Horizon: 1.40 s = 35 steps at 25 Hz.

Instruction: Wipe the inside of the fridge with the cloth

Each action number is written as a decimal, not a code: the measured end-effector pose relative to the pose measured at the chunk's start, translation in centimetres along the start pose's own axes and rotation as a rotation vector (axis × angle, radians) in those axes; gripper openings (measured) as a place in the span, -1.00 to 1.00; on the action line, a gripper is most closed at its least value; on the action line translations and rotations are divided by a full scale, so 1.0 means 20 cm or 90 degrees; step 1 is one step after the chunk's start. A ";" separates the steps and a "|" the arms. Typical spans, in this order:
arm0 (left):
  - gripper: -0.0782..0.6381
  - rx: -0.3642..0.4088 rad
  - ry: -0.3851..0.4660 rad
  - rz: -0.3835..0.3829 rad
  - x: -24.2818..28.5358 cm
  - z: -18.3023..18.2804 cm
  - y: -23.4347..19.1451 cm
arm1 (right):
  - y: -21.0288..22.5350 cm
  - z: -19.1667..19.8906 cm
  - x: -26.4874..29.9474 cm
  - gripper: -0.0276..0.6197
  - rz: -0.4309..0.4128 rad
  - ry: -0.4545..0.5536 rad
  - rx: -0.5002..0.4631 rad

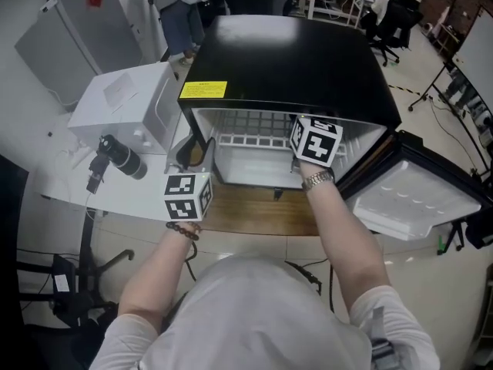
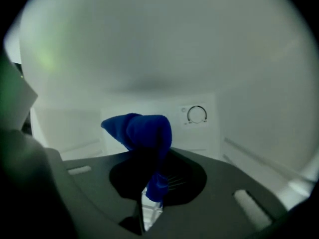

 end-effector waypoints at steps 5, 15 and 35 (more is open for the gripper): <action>-0.35 0.008 -0.001 0.019 0.00 0.00 0.00 | -0.34 -0.03 0.02 -0.79 -0.094 0.011 0.010; -0.35 0.020 -0.006 0.041 -0.01 0.00 -0.01 | -0.73 0.08 0.15 -0.79 -0.169 -0.051 0.005; -0.35 0.023 0.017 0.049 -0.01 -0.02 -0.01 | -0.73 0.23 0.26 -0.79 -0.101 -0.152 -0.156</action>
Point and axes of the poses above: the fingertips, and each gripper's own axes: x forward along the fingers, y to its right, z out of its underside, the point moved 5 cm from there along -x, backward along the fingers, and after that the axes turned 3 degrees about -x, right-handed, at the moved point
